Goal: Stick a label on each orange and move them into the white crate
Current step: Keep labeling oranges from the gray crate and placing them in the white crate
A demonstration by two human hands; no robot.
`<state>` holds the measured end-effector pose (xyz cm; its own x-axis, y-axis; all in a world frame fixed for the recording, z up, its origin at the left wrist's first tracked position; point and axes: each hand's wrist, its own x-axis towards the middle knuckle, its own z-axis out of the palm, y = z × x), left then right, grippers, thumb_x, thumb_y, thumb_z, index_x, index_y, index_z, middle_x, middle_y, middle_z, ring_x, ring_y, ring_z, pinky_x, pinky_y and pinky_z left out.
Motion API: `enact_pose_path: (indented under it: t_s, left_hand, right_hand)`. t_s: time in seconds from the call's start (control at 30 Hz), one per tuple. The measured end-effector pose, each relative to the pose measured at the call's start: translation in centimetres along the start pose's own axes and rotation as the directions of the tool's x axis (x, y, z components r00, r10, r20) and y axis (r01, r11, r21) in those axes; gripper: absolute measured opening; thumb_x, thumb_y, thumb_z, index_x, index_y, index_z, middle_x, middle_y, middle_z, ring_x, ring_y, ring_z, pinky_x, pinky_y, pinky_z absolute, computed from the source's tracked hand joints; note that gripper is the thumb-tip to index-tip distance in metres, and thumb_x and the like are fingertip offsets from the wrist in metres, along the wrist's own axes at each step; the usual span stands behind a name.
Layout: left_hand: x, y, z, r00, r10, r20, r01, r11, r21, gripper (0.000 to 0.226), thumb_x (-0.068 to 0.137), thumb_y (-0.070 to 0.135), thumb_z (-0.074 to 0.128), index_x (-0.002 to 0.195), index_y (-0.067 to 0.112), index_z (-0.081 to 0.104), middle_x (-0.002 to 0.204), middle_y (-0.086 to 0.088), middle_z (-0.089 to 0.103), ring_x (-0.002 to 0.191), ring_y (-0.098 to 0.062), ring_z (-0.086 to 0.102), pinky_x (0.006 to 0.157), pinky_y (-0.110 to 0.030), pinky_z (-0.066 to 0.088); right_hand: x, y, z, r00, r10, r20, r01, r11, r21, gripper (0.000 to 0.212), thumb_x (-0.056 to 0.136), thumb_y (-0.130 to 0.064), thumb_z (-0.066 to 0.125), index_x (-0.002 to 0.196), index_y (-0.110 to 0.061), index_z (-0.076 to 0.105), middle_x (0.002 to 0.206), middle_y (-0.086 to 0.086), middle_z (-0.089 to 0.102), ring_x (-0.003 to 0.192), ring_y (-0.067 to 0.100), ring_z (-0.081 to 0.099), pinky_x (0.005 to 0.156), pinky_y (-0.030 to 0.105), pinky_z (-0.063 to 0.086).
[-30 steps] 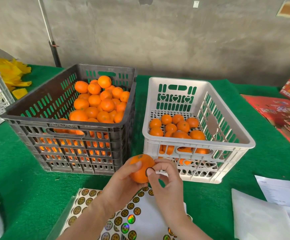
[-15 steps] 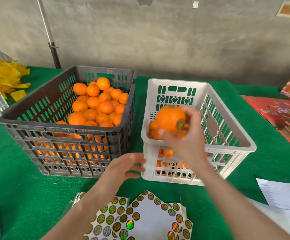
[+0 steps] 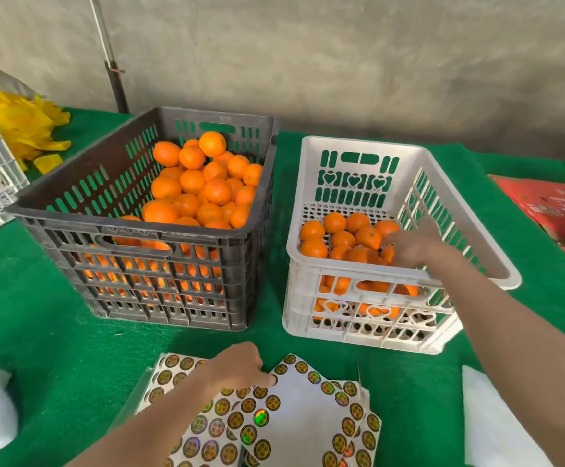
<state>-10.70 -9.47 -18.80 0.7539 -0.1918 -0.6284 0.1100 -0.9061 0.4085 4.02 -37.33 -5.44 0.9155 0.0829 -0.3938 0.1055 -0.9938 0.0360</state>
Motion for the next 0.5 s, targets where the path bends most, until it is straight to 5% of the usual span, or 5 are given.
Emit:
enact_pose_path:
  t_s: [0.07,0.13,0.23,0.33,0.5]
  left_hand:
    - [0.7,0.1,0.8,1.000,0.014,-0.027,-0.011,0.994,0.113,0.045,0.088,0.052,0.054,0.113,0.015,0.058,0.110,-0.004,0.055,0.102,-0.019,0.054,0.088,-0.027,0.043]
    - [1.3,0.2,1.5,0.997,0.024,-0.073,-0.006,0.970,0.242,0.069,0.084,0.062,0.051,0.135,0.016,0.046,0.134,-0.007,0.042,0.124,-0.027,0.040,0.103,-0.039,0.035]
    - [2.2,0.3,2.4,0.989,0.052,-0.138,0.006,0.923,0.384,0.068,0.077,0.063,0.057,0.124,0.014,0.052,0.127,-0.006,0.041,0.119,-0.027,0.037,0.103,-0.043,0.031]
    - [2.5,0.5,2.9,0.989,0.027,-0.148,0.033,0.920,0.390,0.062,0.074,0.059,0.062,0.115,0.013,0.056,0.120,-0.005,0.043,0.113,-0.025,0.038,0.100,-0.043,0.032]
    - [2.0,0.3,3.3,0.959,0.027,-0.281,0.036,0.975,0.219,0.047,0.075,0.046,0.065,0.112,0.022,0.051,0.103,0.005,0.041,0.099,-0.013,0.038,0.093,-0.032,0.032]
  right_hand:
    - [-1.7,-1.0,0.3,0.888,0.058,-0.456,0.122,0.926,0.357,0.050,0.083,-0.031,0.070,0.127,-0.018,0.052,0.116,-0.003,0.058,0.099,0.021,0.059,0.076,0.030,0.044]
    - [-4.3,-2.9,0.7,0.713,-0.049,-0.700,0.448,0.800,0.400,0.057,0.078,-0.037,0.075,0.128,-0.030,0.049,0.110,-0.015,0.054,0.088,0.007,0.058,0.070,0.019,0.043]
    - [-6.3,-4.5,2.2,0.632,-0.203,-0.748,0.623,0.706,0.335,0.044,0.078,-0.026,0.075,0.117,-0.032,0.056,0.098,-0.016,0.061,0.083,-0.007,0.057,0.065,0.005,0.041]
    - [-5.8,-2.4,1.3,0.660,0.026,-0.751,0.539,0.680,0.497,0.021,0.084,-0.001,0.066,0.089,-0.021,0.064,0.082,-0.003,0.067,0.070,-0.004,0.059,0.066,0.005,0.044]
    - [-4.3,0.2,0.5,0.738,0.168,-0.654,0.468,0.572,0.674,0.021,0.084,-0.001,0.066,0.080,-0.022,0.069,0.076,-0.001,0.068,0.064,0.007,0.063,0.065,0.022,0.054]
